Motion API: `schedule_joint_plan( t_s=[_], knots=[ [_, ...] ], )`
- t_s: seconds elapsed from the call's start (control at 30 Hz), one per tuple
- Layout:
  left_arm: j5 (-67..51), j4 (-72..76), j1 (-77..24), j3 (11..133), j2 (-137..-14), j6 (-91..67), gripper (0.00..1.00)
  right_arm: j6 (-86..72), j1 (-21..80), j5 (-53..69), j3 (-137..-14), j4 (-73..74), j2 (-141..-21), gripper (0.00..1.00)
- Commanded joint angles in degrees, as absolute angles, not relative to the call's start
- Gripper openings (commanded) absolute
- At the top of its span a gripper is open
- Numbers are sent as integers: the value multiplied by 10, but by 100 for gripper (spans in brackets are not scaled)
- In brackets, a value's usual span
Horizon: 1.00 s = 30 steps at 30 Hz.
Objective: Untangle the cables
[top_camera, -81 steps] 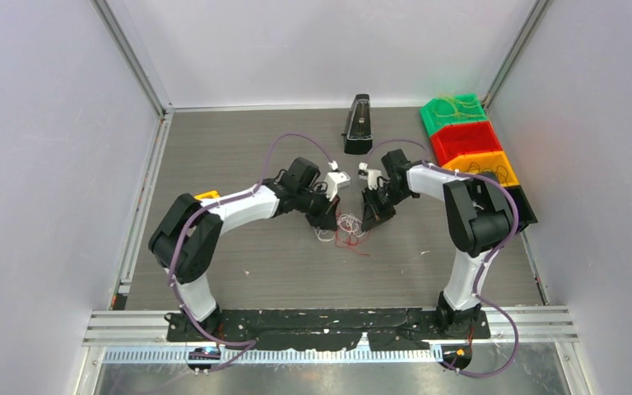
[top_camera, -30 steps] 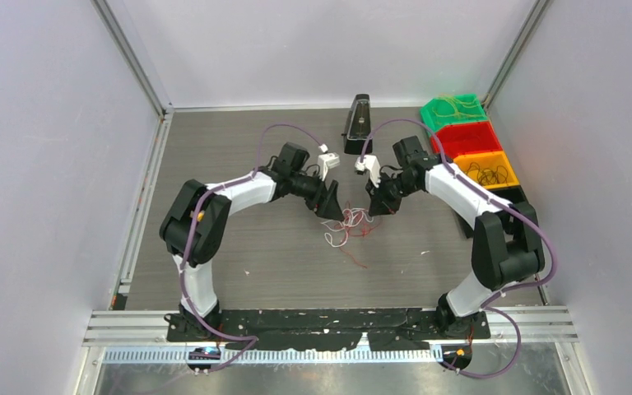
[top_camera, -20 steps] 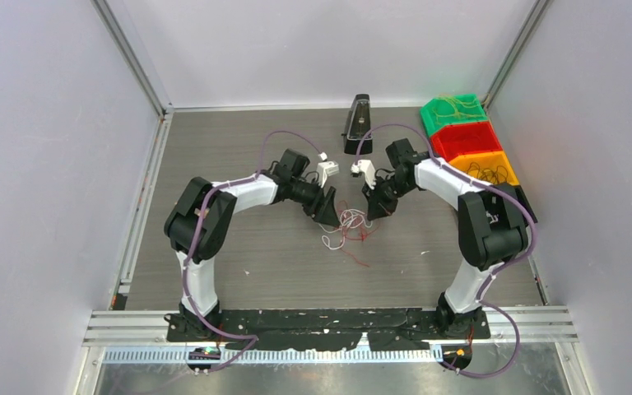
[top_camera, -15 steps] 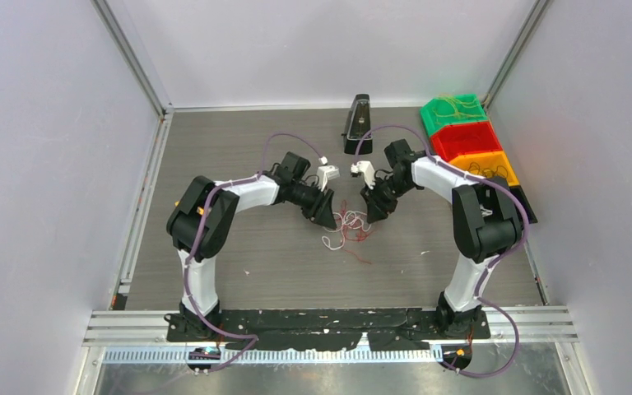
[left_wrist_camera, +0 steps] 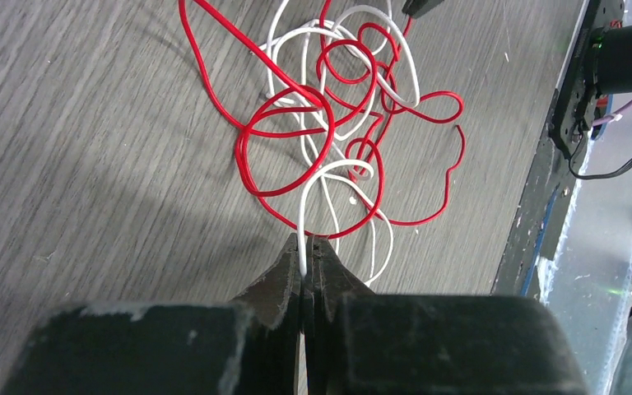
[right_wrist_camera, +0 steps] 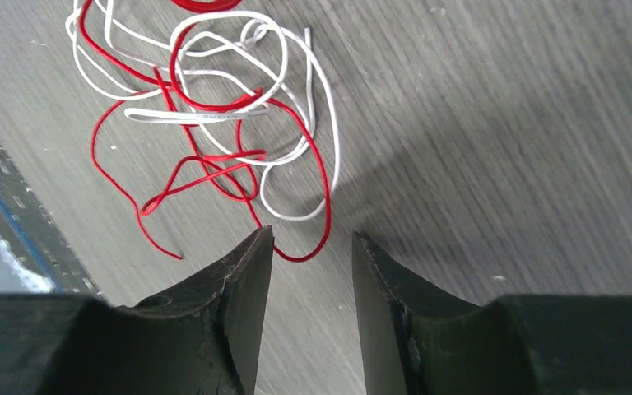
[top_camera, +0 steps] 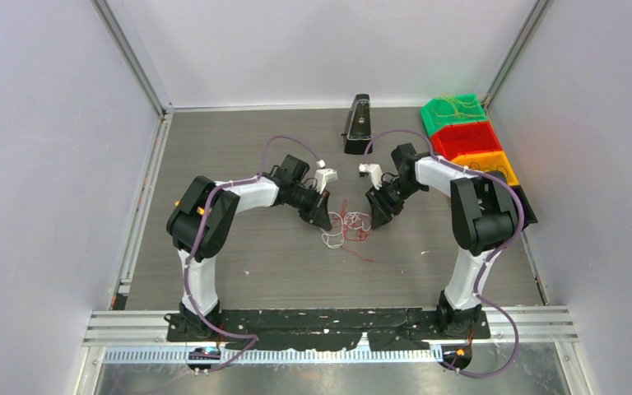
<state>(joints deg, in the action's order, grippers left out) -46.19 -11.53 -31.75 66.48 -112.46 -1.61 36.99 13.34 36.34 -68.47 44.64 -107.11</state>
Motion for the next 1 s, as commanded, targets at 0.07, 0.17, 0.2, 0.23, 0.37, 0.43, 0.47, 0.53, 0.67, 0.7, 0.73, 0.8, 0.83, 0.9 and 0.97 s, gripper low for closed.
schedule_joint_plan(
  t_s=[0.07, 0.17, 0.2, 0.23, 0.37, 0.43, 0.47, 0.53, 0.67, 0.7, 0.73, 0.8, 0.83, 0.9, 0.97],
  knots=[
    [-459, -100, -316, 657, -1116, -31, 0, 314, 136, 389, -686, 413, -1092, 34],
    [-452, -124, -308, 654, -1092, -32, 0, 306, 129, 366, -681, 409, -1080, 7],
    [-449, -128, -294, 647, -1071, -36, 0, 307, 125, 356, -679, 409, -1067, 6],
    [-446, -131, -276, 637, -1049, -41, 0, 313, 116, 336, -672, 411, -1060, 6],
    [-423, -156, -163, 632, -919, -60, 0, 349, 80, 260, -647, 431, -1020, 6],
    [-415, -181, -101, 665, -862, -61, 0, 364, 67, 233, -634, 435, -1003, 6],
    [-412, -190, -70, 686, -838, -62, 0, 369, 64, 225, -631, 437, -995, 6],
    [-412, -205, -16, 735, -805, -69, 0, 387, 61, 193, -624, 439, -987, 6],
    [-446, -236, 75, 860, -788, -94, 0, 402, 52, 153, -610, 433, -977, 5],
    [-451, -237, 91, 886, -787, -106, 0, 405, 50, 146, -606, 432, -977, 6],
    [-455, -233, 103, 911, -787, -115, 0, 412, 45, 132, -604, 432, -975, 6],
    [-464, -221, 122, 951, -787, -136, 0, 424, 37, 116, -600, 431, -972, 5],
    [-472, -216, 128, 963, -787, -147, 0, 426, 34, 114, -599, 431, -971, 5],
    [-490, -201, 127, 969, -785, -170, 0, 432, 28, 116, -602, 437, -968, 5],
    [-510, -171, 123, 955, -780, -205, 0, 432, 27, 150, -614, 451, -963, 6]
  ],
)
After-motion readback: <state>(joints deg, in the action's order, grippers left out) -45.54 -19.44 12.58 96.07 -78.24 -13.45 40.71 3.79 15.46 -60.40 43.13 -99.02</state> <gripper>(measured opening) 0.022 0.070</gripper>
